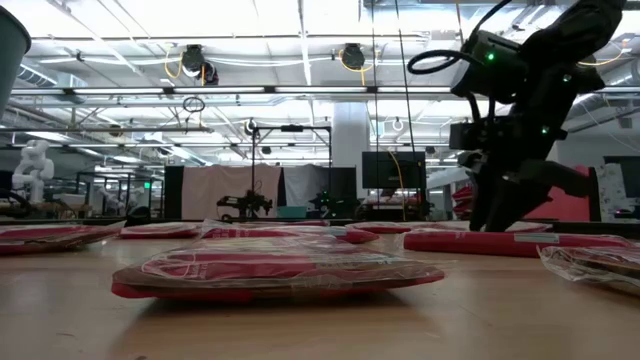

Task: Sort popcorn bags into baskets
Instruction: Put the popcorn sachet into the bin

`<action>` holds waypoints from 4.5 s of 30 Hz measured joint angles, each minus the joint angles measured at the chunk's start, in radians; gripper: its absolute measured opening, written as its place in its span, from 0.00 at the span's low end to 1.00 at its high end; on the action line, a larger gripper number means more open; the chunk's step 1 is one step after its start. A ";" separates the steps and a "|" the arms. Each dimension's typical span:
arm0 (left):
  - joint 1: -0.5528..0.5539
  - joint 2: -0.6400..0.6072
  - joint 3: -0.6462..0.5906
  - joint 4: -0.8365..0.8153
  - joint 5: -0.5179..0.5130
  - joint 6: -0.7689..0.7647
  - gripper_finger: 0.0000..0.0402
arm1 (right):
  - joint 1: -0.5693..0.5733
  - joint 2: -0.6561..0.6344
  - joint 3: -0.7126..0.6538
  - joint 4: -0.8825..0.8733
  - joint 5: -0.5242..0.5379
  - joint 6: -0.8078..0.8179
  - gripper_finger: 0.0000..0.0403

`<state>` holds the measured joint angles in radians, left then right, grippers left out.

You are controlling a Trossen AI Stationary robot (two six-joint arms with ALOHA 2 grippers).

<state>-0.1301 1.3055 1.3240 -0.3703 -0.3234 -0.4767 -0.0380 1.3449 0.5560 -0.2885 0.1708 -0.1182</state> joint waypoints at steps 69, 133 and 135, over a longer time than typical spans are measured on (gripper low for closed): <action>-0.015 0.085 0.000 0.088 0.009 -0.057 0.06 | 0.048 -0.099 -0.134 0.155 -0.042 0.129 0.06; -0.062 0.562 0.000 0.203 0.175 0.138 0.62 | 0.231 -0.279 -0.084 -0.123 -0.060 0.260 0.58; -0.072 0.562 0.000 0.203 0.175 0.125 0.62 | 0.236 -0.270 -0.105 -0.079 -0.028 0.231 0.61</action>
<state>-0.2020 1.8675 1.3239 -0.1668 -0.1485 -0.3514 0.1978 1.0751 0.4505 -0.3673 0.1425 0.1126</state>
